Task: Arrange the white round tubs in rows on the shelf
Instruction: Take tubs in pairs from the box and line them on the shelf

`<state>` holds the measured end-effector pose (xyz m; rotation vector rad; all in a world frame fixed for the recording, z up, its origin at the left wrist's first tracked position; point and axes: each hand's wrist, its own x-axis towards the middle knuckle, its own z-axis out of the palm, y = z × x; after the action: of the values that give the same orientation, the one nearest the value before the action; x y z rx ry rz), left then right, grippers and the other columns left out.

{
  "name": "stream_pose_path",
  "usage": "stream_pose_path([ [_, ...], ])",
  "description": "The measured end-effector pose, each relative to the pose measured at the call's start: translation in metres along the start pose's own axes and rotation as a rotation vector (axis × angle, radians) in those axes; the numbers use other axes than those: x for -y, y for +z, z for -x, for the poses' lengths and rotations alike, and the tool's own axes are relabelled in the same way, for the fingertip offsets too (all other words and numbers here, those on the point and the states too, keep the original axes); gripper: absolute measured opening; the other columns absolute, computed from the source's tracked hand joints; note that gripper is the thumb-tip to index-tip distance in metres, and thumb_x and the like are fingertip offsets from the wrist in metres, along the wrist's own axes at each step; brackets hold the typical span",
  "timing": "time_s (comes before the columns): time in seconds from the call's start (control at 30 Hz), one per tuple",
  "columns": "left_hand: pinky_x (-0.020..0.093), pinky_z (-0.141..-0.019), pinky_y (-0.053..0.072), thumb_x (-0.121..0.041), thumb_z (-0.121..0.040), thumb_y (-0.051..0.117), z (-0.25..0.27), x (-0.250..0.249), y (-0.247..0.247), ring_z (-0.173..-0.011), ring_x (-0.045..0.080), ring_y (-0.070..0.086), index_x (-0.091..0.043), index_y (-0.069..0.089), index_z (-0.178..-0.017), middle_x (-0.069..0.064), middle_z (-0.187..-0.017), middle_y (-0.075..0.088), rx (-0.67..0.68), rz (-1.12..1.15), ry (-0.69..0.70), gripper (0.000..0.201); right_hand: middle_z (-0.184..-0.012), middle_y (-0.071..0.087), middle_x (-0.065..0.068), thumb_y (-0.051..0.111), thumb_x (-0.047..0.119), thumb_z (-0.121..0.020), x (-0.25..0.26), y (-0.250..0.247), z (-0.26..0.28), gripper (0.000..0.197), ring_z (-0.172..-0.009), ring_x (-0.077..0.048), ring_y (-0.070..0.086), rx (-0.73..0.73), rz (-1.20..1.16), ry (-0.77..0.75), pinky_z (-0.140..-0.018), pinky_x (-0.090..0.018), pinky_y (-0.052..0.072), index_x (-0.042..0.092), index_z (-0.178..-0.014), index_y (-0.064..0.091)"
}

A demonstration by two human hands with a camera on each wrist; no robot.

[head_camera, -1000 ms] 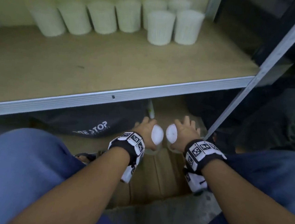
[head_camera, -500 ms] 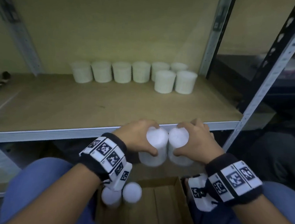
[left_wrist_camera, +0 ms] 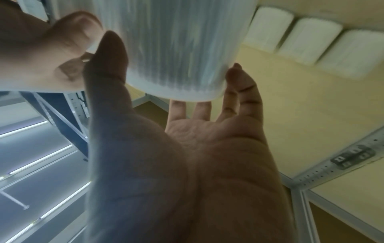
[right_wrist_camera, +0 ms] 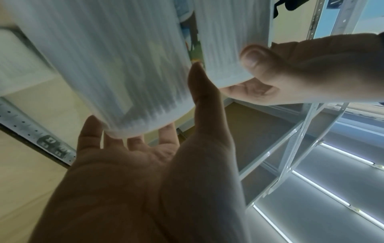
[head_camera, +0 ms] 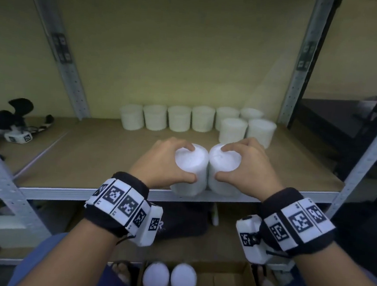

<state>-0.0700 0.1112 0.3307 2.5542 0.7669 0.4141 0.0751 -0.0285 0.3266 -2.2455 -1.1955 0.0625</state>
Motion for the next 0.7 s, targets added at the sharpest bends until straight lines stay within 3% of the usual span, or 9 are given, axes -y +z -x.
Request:
stream_pose_path([
  [0.37, 0.033, -0.094, 0.047, -0.042, -0.060, 0.079, -0.018, 0.037, 0.019, -0.116, 0.016, 0.050, -0.034, 0.061, -0.110, -0.009, -0.125, 0.056, -0.031, 0.043, -0.113, 0.054, -0.127, 0.044, -0.001, 0.078, 0.039, -0.067, -0.011, 0.049, -0.033, 0.064, -0.125, -0.021, 0.040, 0.061, -0.002, 0.000, -0.108, -0.033, 0.036, 0.025, -0.126, 0.058],
  [0.57, 0.029, -0.093, 0.036, -0.038, -0.066, 0.076, -0.016, 0.042, 0.028, -0.119, 0.016, 0.040, -0.034, 0.055, -0.115, -0.013, -0.129, 0.050, -0.034, 0.049, -0.110, 0.053, -0.130, 0.042, 0.001, 0.076, 0.040, -0.070, -0.015, 0.055, -0.037, 0.064, -0.127, -0.020, 0.037, 0.080, -0.001, -0.012, -0.109, -0.032, 0.034, 0.025, -0.129, 0.055],
  [0.7, 0.030, -0.099, 0.034, -0.040, -0.072, 0.074, -0.011, 0.038, 0.026, -0.125, 0.018, 0.038, -0.033, 0.051, -0.123, -0.013, -0.134, 0.044, 0.007, 0.035, -0.115, 0.056, -0.134, 0.040, 0.004, 0.071, 0.045, -0.074, -0.013, 0.052, -0.033, 0.064, -0.132, -0.019, 0.031, 0.101, 0.066, -0.035, -0.113, -0.037, 0.029, 0.028, -0.132, 0.050],
])
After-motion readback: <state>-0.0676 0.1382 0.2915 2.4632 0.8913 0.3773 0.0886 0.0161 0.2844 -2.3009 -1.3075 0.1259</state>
